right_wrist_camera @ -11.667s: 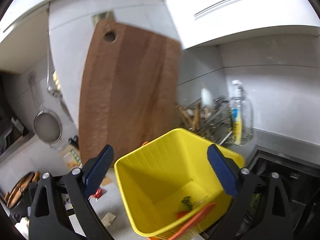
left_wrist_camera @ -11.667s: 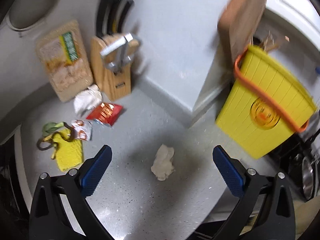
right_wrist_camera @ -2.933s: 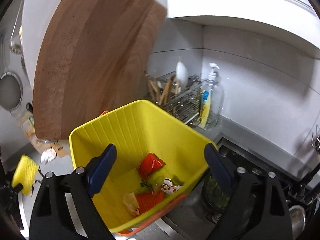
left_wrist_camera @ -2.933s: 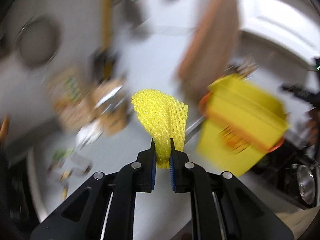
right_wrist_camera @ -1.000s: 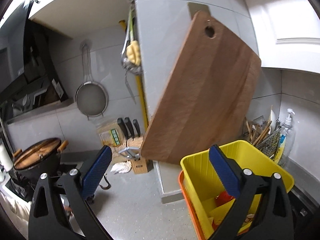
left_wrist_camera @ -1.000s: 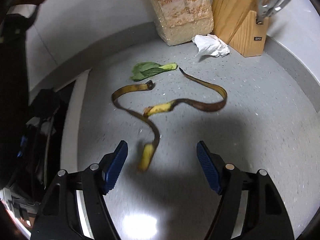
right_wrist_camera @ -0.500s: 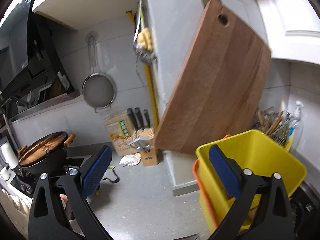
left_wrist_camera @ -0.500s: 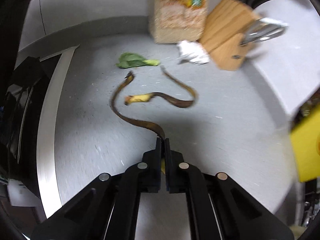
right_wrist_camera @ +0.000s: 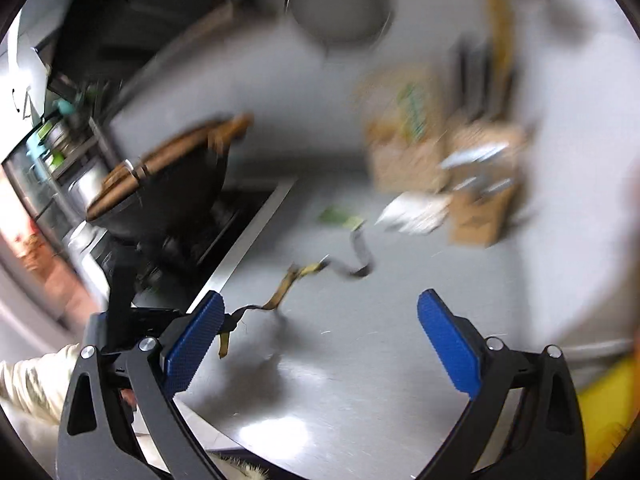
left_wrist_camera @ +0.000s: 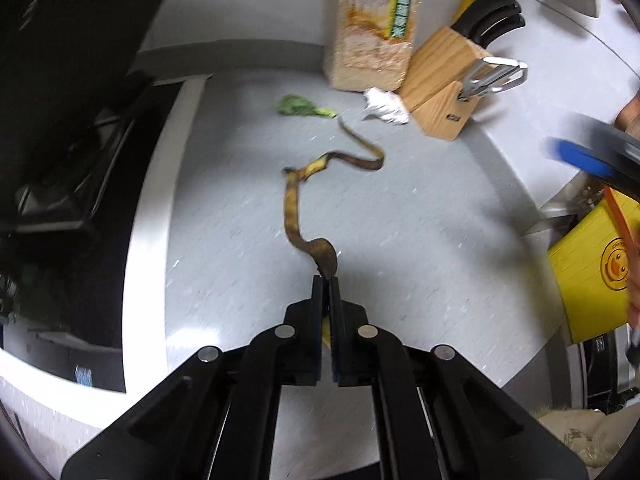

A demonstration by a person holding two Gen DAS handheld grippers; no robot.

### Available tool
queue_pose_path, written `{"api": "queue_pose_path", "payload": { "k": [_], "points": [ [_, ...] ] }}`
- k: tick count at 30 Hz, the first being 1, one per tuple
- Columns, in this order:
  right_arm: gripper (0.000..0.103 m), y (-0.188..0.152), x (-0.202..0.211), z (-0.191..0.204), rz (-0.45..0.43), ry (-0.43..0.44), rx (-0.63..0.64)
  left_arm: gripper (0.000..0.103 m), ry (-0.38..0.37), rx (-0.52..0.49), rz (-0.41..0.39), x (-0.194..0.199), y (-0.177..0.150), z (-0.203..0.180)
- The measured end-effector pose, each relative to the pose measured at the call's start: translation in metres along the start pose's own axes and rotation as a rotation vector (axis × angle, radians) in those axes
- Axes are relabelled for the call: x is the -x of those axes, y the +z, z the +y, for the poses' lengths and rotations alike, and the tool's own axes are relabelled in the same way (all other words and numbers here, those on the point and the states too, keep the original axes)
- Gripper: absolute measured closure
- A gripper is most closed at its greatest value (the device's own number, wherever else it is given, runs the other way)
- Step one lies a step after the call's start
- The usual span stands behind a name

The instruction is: Collect trash

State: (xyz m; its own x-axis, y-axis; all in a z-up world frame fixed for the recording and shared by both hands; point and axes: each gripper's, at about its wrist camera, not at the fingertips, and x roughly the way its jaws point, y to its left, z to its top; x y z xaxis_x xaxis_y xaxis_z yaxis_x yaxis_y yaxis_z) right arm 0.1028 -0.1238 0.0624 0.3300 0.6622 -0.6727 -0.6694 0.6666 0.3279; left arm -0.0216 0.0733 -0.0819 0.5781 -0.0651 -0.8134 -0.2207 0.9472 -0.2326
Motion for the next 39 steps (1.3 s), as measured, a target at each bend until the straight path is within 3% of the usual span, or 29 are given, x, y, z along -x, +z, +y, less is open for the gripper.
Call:
{"api": "queue_pose_path", "payload": {
  "k": [1,3,7,10,13,19,20,21,27,31,32,33,34,39],
  "points": [
    [0.02,0.006,-0.028,-0.003,0.065,0.035,-0.035,0.098,0.004,0.01,-0.002,0.003,-0.004,0.003],
    [0.05,0.016,-0.086,-0.008,0.187,0.117,-0.136,0.098,0.017,0.019,-0.007,0.007,-0.011,0.006],
    [0.052,0.026,-0.177,-0.007,0.352,0.079,-0.271,0.098,0.05,0.009,-0.02,0.014,-0.016,0.01],
    [0.055,0.033,-0.221,-0.009,0.41,0.029,-0.352,0.098,0.057,0.035,-0.042,0.021,-0.017,0.018],
    [0.059,0.039,-0.252,-0.012,0.433,-0.024,-0.413,0.098,0.052,0.05,-0.048,0.023,-0.017,0.022],
    [0.066,0.057,-0.276,0.001,0.427,-0.178,-0.335,0.098,0.045,0.062,-0.032,0.019,-0.017,0.022],
    [0.08,0.059,-0.28,0.007,0.428,-0.204,-0.289,0.098,0.044,0.059,-0.034,0.019,-0.015,0.022],
    [0.102,0.06,-0.285,0.009,0.435,-0.216,-0.256,0.098,0.043,0.054,-0.036,0.018,-0.015,0.022],
    [0.103,0.046,-0.259,0.004,0.413,-0.088,-0.252,0.098,0.031,0.07,-0.037,0.015,-0.012,0.028],
    [0.102,0.049,-0.22,0.003,0.307,-0.002,-0.222,0.098,0.008,0.079,-0.025,0.008,-0.01,0.029],
    [0.091,0.048,-0.219,0.004,0.307,-0.026,-0.188,0.098,0.002,0.077,-0.021,0.007,-0.009,0.028],
    [0.057,0.052,-0.222,0.005,0.311,-0.04,-0.145,0.098,-0.002,0.07,-0.017,0.005,-0.008,0.025],
    [0.042,0.055,-0.225,0.006,0.312,-0.049,-0.115,0.098,-0.004,0.063,-0.015,0.005,-0.008,0.022],
    [0.053,0.071,-0.254,0.018,0.353,-0.096,0.09,0.098,-0.018,0.026,-0.001,0.003,-0.007,0.009]
  ]
}}
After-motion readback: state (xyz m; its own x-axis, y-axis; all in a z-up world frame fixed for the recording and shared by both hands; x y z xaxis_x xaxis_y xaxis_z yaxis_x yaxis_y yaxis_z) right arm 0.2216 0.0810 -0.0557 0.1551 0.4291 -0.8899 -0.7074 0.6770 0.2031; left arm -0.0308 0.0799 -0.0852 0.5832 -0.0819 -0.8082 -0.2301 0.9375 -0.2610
